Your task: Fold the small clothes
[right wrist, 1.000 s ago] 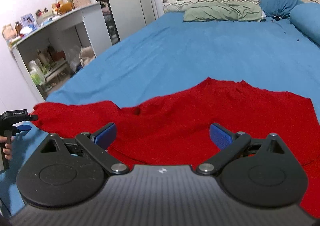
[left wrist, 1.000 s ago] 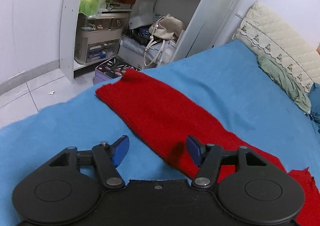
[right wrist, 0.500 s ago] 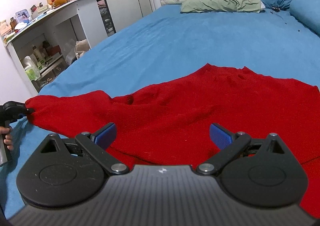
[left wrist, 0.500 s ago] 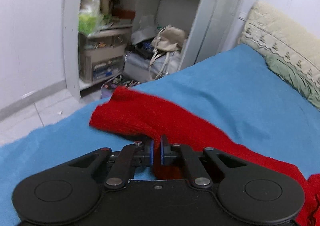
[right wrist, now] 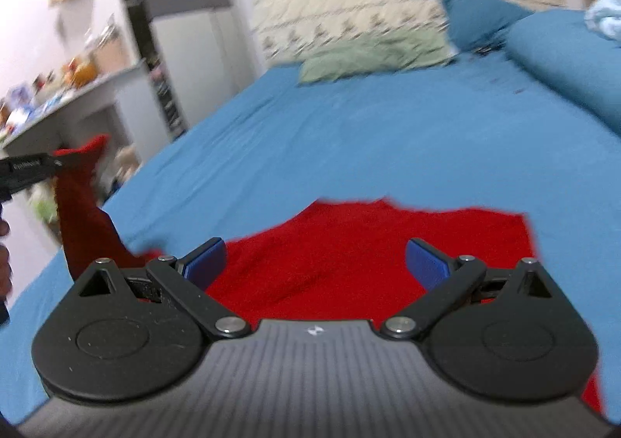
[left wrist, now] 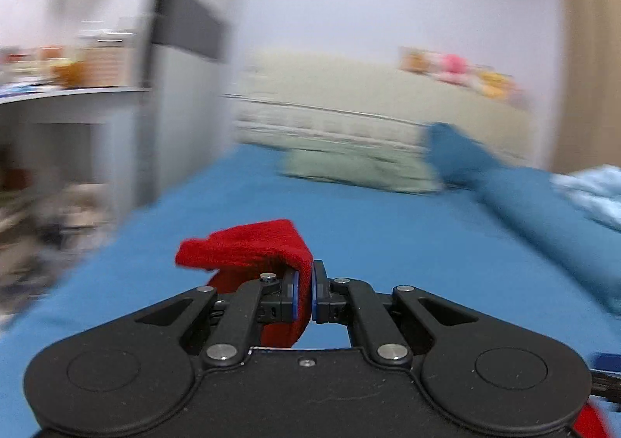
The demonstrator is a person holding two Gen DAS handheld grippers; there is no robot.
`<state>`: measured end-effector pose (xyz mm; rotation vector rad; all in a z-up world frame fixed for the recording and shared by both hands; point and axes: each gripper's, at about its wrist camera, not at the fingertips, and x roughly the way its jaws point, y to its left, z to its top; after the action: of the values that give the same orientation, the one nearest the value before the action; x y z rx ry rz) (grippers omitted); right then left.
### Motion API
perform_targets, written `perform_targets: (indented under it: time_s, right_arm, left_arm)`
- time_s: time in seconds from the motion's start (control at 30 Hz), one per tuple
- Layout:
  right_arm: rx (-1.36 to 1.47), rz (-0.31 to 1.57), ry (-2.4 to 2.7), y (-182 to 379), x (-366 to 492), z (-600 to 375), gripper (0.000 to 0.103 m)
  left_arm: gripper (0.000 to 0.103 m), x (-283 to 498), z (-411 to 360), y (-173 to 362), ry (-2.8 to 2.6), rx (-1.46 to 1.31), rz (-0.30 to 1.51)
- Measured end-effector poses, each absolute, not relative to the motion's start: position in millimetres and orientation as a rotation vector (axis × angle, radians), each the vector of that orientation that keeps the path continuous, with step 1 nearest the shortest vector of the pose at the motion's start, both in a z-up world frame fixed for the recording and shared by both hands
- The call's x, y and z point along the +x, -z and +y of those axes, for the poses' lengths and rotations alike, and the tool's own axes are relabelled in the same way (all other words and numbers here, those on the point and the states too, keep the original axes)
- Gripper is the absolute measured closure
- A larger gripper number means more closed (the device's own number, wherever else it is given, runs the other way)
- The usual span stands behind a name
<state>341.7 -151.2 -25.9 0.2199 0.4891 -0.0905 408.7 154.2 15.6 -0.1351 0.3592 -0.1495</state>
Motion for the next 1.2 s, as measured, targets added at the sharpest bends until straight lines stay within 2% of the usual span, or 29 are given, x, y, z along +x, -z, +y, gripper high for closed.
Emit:
perform_targets:
  time_s: [0.1,0.23,0.37,0.47,0.5,0.53,0.57,0.6,0.63,0.8,0.97,1.03,1.07,1.1,1.13,1.17,1.2]
  right_arm:
    - [0.236,0.462,0.173,16,326,-189,0.0]
    - [0.236,0.508,0.246,30,312,-231,0.0]
    - [0.238,0.583,0.253,62,304,-256,0.0]
    - [0.251,0.611,0.238,85,300,-261,0.0]
    - [0.261,0.613,0.23,90,300,-262,0.0]
    - [0.272,0.613,0.225,93,300,-262,0.0]
    - [0.279,0.61,0.221,93,301,-264,0.0]
    - [0.284,0.603,0.215,93,302,-263,0.0]
    - [0.286,0.594,0.206,90,304,-261,0.0]
    - [0.19,0.585,0.13,86,324,-227,0.0]
    - [-0.086,0.631,0.063,98,371,-173,0.0]
    - [-0.152,0.666,0.046,108,397,-160,0.002]
    - [-0.165,0.696,0.038,113,411,-157,0.014]
    - [-0.169,0.725,0.035,119,424,-159,0.035]
    - [-0.165,0.764,0.031,123,435,-161,0.048]
    - [-0.153,0.797,0.02,126,444,-163,0.078]
    - [-0.129,0.805,0.01,124,447,-168,0.079]
  left_arm:
    - [0.098,417,64,6,0.312,-0.127,0.424]
    - [0.098,425,-26,76,0.418,-0.05,0.585]
    - [0.098,430,-58,134,0.411,0.016,0.705]
    - [0.093,427,-59,142,0.416,0.057,0.711]
    - [0.081,424,-57,139,0.425,0.063,0.707]
    - [0.055,420,-51,136,0.431,0.07,0.703]
    - [0.041,415,-45,130,0.432,0.077,0.687]
    - [0.021,406,-38,122,0.419,0.09,0.649]
    - [0.01,398,-30,113,0.401,0.106,0.613]
    - [0.008,356,40,91,0.196,0.211,0.526]
    - [0.008,357,97,112,0.024,0.161,0.583]
    - [0.011,364,106,123,0.012,0.121,0.62]
    - [0.012,368,111,126,0.011,0.096,0.636]
    - [0.014,372,114,129,0.007,0.078,0.651]
    - [0.015,373,117,131,0.005,0.073,0.659]
    - [0.015,375,118,131,0.001,0.078,0.663]
    - [0.015,376,120,132,-0.006,0.081,0.663]
